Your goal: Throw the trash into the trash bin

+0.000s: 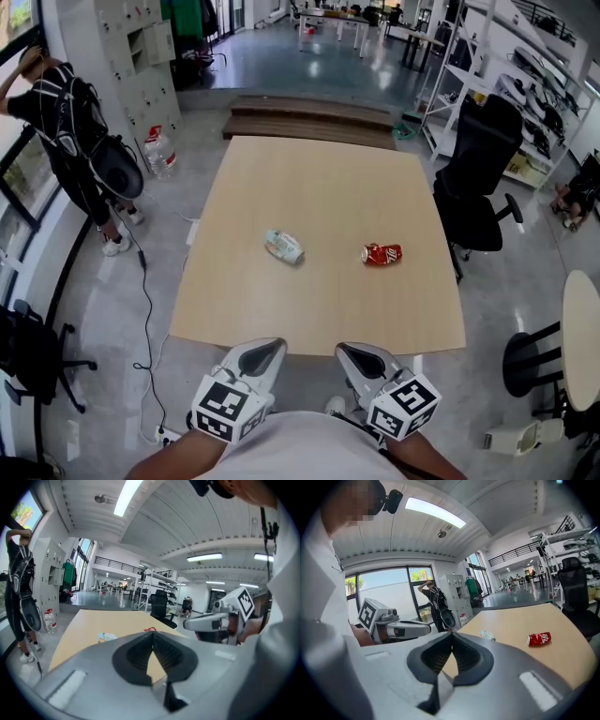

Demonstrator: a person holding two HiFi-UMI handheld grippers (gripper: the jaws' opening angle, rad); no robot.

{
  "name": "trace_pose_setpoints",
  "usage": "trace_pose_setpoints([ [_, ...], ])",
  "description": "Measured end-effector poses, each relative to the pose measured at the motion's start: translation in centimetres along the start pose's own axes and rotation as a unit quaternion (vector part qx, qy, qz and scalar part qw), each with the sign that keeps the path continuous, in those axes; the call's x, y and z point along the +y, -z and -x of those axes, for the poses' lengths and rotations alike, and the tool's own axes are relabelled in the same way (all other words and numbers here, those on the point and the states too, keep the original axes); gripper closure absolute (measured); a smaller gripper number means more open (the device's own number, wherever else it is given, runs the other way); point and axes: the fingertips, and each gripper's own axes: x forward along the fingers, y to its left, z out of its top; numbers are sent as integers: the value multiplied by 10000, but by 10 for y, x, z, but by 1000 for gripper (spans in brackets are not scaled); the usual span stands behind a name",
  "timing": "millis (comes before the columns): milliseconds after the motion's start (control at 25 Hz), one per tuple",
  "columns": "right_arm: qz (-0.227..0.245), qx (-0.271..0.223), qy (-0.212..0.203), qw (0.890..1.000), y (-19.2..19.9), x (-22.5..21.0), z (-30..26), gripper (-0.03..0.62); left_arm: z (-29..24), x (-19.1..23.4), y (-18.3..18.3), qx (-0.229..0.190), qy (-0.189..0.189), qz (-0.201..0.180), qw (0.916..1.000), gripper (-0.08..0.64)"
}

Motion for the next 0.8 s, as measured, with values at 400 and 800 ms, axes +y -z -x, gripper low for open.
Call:
trace_pose_setpoints([
  [400,50,114,-44,9999,3,31,-29,589,27,31,7,-62,-7,52,10000,551],
  [800,229,190,159,9994,0,53,-55,589,57,84,11,-116,-197,64,9997,551],
])
